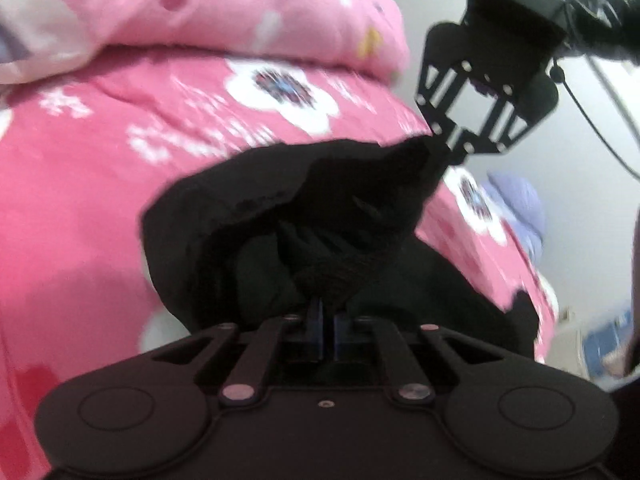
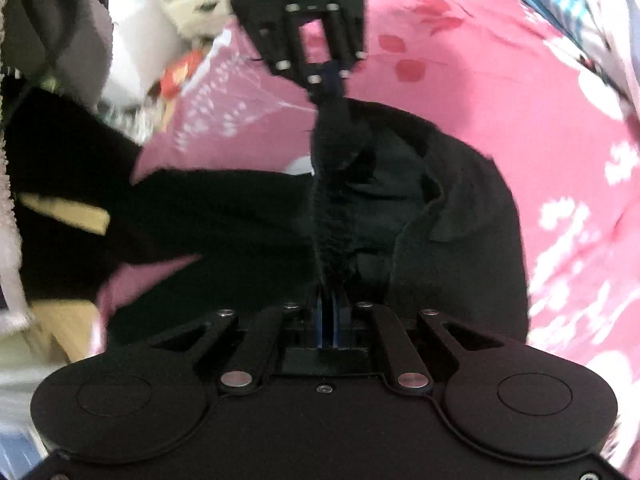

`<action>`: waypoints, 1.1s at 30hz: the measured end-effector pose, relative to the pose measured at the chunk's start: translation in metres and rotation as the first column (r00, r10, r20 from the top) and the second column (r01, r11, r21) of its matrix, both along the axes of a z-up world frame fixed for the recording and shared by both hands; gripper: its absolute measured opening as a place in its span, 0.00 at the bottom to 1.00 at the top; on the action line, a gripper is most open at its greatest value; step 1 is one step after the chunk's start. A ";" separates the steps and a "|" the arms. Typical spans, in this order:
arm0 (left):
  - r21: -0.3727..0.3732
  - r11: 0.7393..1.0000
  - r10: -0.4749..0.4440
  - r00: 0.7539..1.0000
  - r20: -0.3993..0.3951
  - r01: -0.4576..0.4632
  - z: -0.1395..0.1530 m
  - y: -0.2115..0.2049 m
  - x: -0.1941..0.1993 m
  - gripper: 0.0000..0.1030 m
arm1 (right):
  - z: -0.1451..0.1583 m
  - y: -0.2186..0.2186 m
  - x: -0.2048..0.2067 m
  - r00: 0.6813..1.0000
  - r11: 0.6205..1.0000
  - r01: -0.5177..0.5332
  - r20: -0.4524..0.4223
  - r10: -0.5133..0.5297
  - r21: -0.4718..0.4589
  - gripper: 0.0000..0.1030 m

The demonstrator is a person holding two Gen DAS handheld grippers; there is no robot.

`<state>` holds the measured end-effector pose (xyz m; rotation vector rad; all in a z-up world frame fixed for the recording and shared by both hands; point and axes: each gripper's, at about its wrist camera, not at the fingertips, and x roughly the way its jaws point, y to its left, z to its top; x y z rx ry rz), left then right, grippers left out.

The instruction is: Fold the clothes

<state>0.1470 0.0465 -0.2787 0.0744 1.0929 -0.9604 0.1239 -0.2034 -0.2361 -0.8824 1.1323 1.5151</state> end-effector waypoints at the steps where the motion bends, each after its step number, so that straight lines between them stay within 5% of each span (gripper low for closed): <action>1: 0.027 1.000 0.003 1.000 -0.004 -0.002 -0.004 -0.003 -0.002 0.05 | -0.004 -0.008 -0.010 0.999 0.999 0.053 0.004 -0.053 0.013 0.06; 5: 0.144 0.987 0.073 0.996 -0.050 -0.065 -0.035 -0.017 -0.011 0.11 | -0.037 -0.032 -0.022 0.969 0.969 0.247 0.009 -0.247 0.014 0.19; 9: 0.123 0.985 0.132 0.986 -0.100 -0.120 -0.037 -0.017 -0.025 0.33 | -0.064 -0.043 -0.040 0.927 0.927 0.376 0.019 -0.376 0.003 0.27; 13: 0.083 0.985 0.159 0.979 -0.131 -0.150 -0.027 -0.007 -0.039 0.37 | -0.042 -0.055 -0.037 0.872 0.868 0.487 0.005 -0.490 0.097 0.49; 17: 0.085 0.947 0.316 0.944 -0.094 -0.309 -0.018 0.013 -0.048 0.37 | -0.024 -0.052 -0.022 0.790 0.781 0.588 0.056 -0.610 0.211 0.49; 21: 0.130 0.883 0.460 0.887 -0.044 -0.452 -0.032 0.028 -0.030 0.36 | -0.048 -0.029 -0.019 0.739 0.750 0.623 0.144 -0.658 0.224 0.49; 25: 0.168 0.876 0.462 0.886 -0.025 -0.452 -0.050 0.024 -0.017 0.35 | -0.077 -0.004 -0.040 0.732 0.770 0.597 0.239 -0.638 0.226 0.49; 28: 0.206 0.871 0.460 0.888 -0.022 -0.446 -0.064 0.019 -0.010 0.32 | -0.090 0.002 -0.052 0.693 0.756 0.619 0.303 -0.654 0.215 0.48; 30: 0.237 0.852 0.485 0.874 -0.025 -0.466 -0.074 0.016 -0.006 0.23 | -0.095 0.003 -0.055 0.670 0.747 0.635 0.340 -0.660 0.199 0.45; 33: 0.234 0.837 0.515 0.857 -0.030 -0.495 -0.078 0.016 -0.010 0.23 | -0.098 -0.001 -0.056 0.623 0.704 0.682 0.349 -0.700 0.198 0.41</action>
